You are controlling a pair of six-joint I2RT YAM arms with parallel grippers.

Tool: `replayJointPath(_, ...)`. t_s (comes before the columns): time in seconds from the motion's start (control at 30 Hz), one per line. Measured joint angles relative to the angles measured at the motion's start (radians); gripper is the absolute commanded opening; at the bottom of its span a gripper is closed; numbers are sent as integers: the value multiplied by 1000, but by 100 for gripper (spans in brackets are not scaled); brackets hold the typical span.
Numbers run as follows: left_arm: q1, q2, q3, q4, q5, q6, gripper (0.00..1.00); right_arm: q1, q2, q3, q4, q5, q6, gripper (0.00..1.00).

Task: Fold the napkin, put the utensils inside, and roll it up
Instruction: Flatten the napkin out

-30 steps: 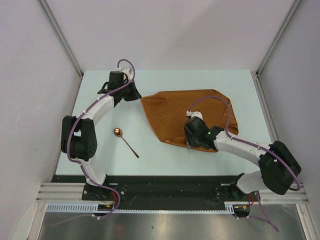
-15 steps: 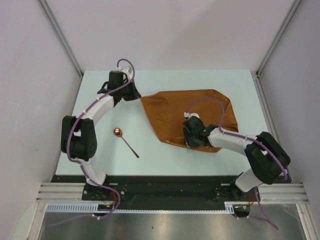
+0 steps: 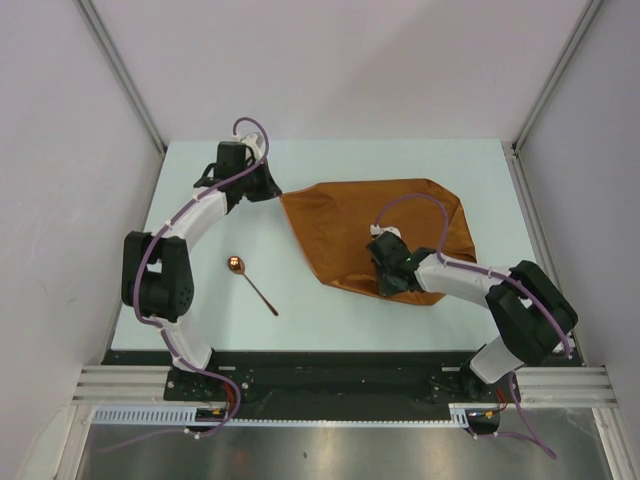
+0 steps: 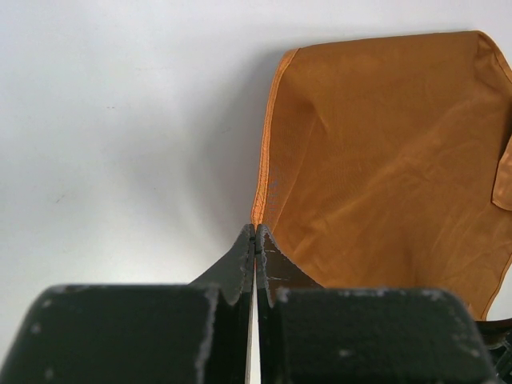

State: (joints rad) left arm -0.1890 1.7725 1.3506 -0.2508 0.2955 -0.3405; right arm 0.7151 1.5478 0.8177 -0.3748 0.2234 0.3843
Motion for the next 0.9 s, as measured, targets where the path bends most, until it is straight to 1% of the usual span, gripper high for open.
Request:
replayJointPath(0.03,0,0,0,0,0,0,0,0,-1,4,-11,0,0,12)
replayJointPath(0.07,1,0,0,0,0,0,0,0,-3,8,-25,0,0,6)
replayJointPath(0.13,2,0,0,0,3,-1,0,2,-23,25,-76,6,-3,0)
replayJointPath(0.23,5,-5,0,0,14,-15,0,20,-115,65,-179,36,-10,0)
replayJointPath(0.3,9,-23,0,0,23,-26,0,47,-198,122,-250,69,-23,0)
replayJointPath(0.37,11,-62,0,-4,23,-37,0,92,-293,217,-321,125,-44,0)
replayJointPath(0.47,16,-172,0,-3,24,-62,0,148,-402,361,-390,201,-76,0)
replayJointPath(0.57,23,-290,48,-12,23,-87,0,225,-476,498,-430,298,-124,0)
replayJointPath(0.73,47,-444,240,-40,23,-105,0,409,-498,705,-457,488,-263,0)
replayJointPath(0.83,54,-545,334,-69,18,-105,0,517,-484,804,-418,608,-376,0)
replayJointPath(0.9,55,-603,389,-91,4,-103,0,614,-475,852,-340,699,-494,0)
